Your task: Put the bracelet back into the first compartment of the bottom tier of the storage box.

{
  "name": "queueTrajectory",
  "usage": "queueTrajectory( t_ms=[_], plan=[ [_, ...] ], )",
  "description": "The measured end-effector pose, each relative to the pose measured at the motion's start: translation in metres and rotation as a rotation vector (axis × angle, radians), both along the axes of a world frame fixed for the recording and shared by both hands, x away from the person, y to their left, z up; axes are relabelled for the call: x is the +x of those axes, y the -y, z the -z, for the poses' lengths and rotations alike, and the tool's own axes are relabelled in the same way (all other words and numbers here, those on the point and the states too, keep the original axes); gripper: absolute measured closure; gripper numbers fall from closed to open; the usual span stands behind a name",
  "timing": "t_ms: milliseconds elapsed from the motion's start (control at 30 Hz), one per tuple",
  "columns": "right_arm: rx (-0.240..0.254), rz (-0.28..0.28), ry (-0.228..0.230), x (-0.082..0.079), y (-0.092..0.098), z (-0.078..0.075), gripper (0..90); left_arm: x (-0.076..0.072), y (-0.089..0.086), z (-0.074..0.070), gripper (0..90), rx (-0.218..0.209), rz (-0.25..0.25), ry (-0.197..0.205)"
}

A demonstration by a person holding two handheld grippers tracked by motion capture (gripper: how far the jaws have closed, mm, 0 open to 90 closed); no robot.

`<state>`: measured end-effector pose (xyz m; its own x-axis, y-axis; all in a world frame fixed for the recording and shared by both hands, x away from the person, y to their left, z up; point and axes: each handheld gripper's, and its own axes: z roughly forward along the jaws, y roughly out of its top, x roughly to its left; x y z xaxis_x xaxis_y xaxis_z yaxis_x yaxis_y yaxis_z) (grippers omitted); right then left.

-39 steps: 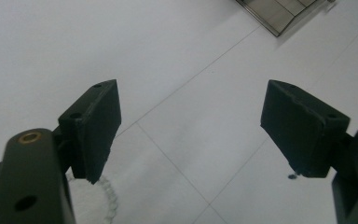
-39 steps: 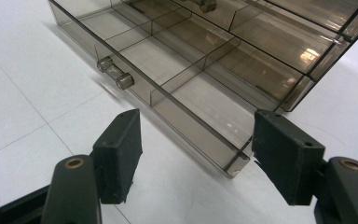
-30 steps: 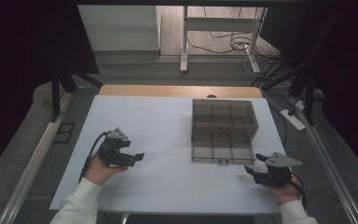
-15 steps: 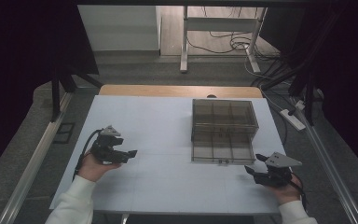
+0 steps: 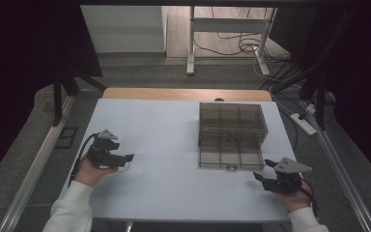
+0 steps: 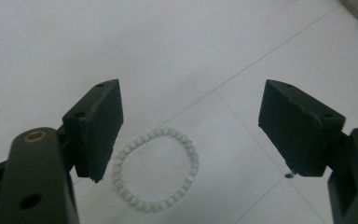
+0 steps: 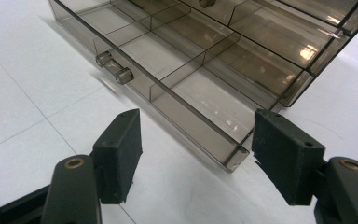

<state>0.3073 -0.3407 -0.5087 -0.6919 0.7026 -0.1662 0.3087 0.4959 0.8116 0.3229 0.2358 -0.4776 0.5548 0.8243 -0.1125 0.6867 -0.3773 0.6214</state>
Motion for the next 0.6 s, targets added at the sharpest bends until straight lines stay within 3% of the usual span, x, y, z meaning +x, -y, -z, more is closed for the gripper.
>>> queueTrajectory(
  t_ms=[600],
  plan=[
    [-0.008,0.001,-0.004,0.000,0.000,0.001,33.0,0.005,-0.014,0.010,23.3,0.055,-0.044,-0.037]
  ],
)
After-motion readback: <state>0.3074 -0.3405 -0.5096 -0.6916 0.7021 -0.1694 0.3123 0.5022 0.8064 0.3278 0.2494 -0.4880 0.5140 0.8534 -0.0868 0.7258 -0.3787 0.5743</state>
